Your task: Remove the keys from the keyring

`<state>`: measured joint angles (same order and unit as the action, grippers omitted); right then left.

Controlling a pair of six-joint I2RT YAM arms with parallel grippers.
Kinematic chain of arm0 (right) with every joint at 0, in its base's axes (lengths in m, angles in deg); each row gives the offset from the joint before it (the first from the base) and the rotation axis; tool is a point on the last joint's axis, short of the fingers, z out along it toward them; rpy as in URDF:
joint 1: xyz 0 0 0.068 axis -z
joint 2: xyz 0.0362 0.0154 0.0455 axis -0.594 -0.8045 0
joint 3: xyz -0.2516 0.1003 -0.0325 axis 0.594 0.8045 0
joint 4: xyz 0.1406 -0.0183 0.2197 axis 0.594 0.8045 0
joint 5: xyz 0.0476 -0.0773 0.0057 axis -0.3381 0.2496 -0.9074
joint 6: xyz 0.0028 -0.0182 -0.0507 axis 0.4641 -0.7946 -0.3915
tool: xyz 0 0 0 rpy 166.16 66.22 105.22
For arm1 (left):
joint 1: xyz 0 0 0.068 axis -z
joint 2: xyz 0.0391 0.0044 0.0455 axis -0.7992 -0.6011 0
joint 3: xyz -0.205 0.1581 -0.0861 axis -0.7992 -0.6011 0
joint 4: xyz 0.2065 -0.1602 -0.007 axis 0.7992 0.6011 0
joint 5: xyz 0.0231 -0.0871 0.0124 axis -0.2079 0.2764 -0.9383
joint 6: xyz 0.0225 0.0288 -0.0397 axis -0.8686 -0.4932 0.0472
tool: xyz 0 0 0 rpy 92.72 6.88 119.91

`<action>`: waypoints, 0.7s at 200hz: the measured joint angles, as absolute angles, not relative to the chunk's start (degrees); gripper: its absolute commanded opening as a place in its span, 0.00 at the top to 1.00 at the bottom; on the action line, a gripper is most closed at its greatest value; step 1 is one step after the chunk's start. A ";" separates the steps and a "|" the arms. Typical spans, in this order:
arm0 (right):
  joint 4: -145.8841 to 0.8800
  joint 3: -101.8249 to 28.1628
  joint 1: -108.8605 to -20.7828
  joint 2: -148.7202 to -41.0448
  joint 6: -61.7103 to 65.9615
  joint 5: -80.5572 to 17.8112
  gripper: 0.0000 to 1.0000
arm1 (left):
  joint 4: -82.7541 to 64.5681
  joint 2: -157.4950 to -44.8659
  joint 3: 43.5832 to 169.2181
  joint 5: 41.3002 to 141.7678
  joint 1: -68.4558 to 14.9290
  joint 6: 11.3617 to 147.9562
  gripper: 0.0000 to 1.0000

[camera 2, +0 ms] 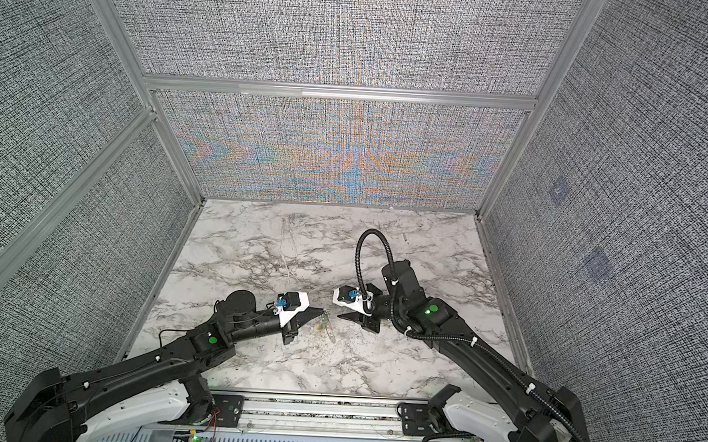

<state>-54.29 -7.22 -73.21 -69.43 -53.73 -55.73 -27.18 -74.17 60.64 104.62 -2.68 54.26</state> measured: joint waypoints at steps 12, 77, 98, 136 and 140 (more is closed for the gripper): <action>-54.33 -7.22 -73.26 -69.32 -53.27 -55.71 0.65 | -26.13 -74.83 61.93 104.56 -2.68 54.23 1.00; -55.25 -6.89 -74.46 -66.85 -50.69 -53.20 0.65 | -17.65 -76.75 68.09 101.89 -2.68 53.62 1.00; -55.64 -6.84 -75.07 -66.19 -49.99 -51.69 0.65 | -15.03 -76.82 69.69 101.65 -2.68 53.62 1.00; -57.26 -6.58 -75.79 -65.49 -49.62 -49.00 0.66 | -11.94 -76.97 71.35 102.28 -2.68 52.70 1.00; -57.37 -6.63 -75.84 -65.58 -49.51 -48.85 0.66 | -11.68 -76.93 71.46 102.39 -2.68 52.57 1.00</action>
<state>-57.37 -6.63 -75.84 -65.58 -49.51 -48.85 -11.68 -76.93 71.46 102.39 -2.68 52.57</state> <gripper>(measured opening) 0.343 0.050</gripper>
